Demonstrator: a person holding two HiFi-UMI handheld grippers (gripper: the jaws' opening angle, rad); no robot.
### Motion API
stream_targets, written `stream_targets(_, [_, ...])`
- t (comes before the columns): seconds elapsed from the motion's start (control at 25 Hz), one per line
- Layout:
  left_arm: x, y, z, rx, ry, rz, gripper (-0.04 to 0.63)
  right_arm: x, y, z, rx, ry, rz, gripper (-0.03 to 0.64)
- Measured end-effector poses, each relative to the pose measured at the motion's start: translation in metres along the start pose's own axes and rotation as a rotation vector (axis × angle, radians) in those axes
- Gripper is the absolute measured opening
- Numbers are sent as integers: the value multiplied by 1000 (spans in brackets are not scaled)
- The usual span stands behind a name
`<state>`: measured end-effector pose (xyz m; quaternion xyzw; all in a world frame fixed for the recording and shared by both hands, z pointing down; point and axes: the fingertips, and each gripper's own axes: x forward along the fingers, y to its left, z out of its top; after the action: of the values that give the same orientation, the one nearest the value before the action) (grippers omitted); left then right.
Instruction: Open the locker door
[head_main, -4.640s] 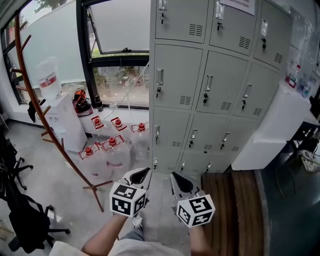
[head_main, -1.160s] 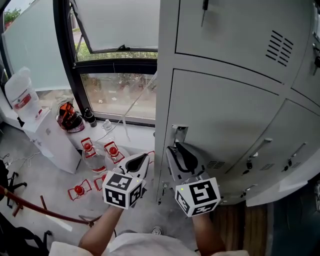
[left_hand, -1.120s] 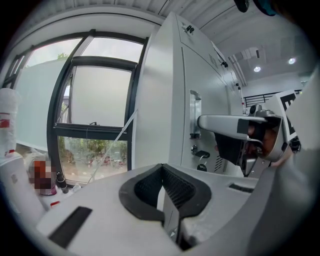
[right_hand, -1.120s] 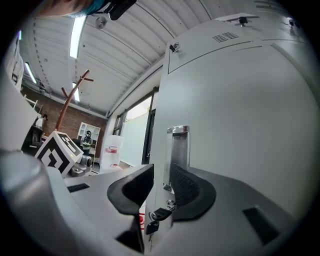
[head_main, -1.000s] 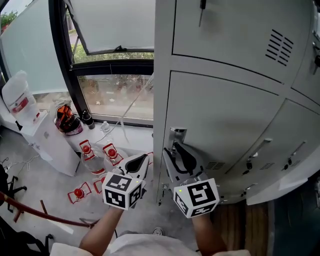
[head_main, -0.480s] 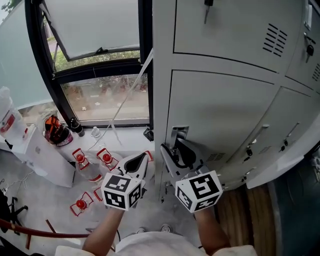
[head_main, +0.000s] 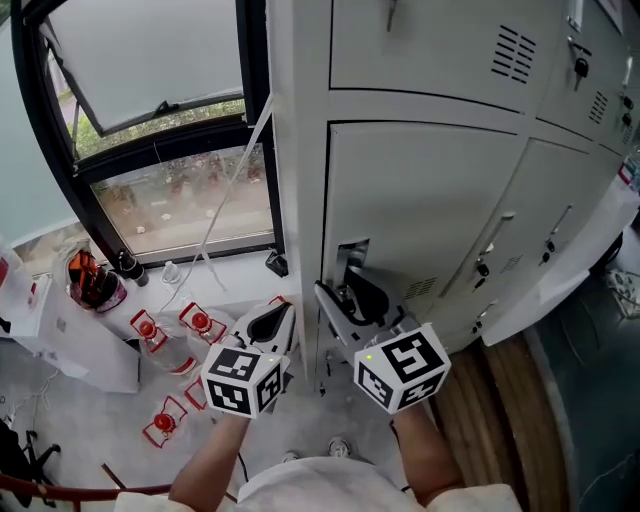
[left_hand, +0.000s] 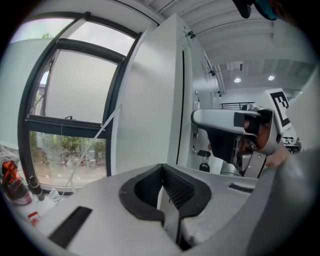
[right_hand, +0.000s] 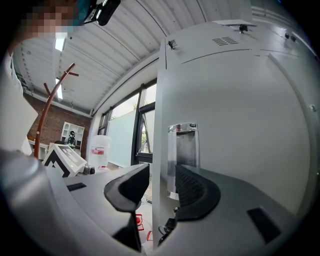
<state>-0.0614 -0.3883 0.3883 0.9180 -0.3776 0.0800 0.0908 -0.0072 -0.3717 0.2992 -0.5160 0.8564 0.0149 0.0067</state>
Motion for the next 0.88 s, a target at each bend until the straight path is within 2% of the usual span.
stream_targets(0.88, [-19,-50,-12,59,26,-255,6,-79,15,3,3,-26,-217,187])
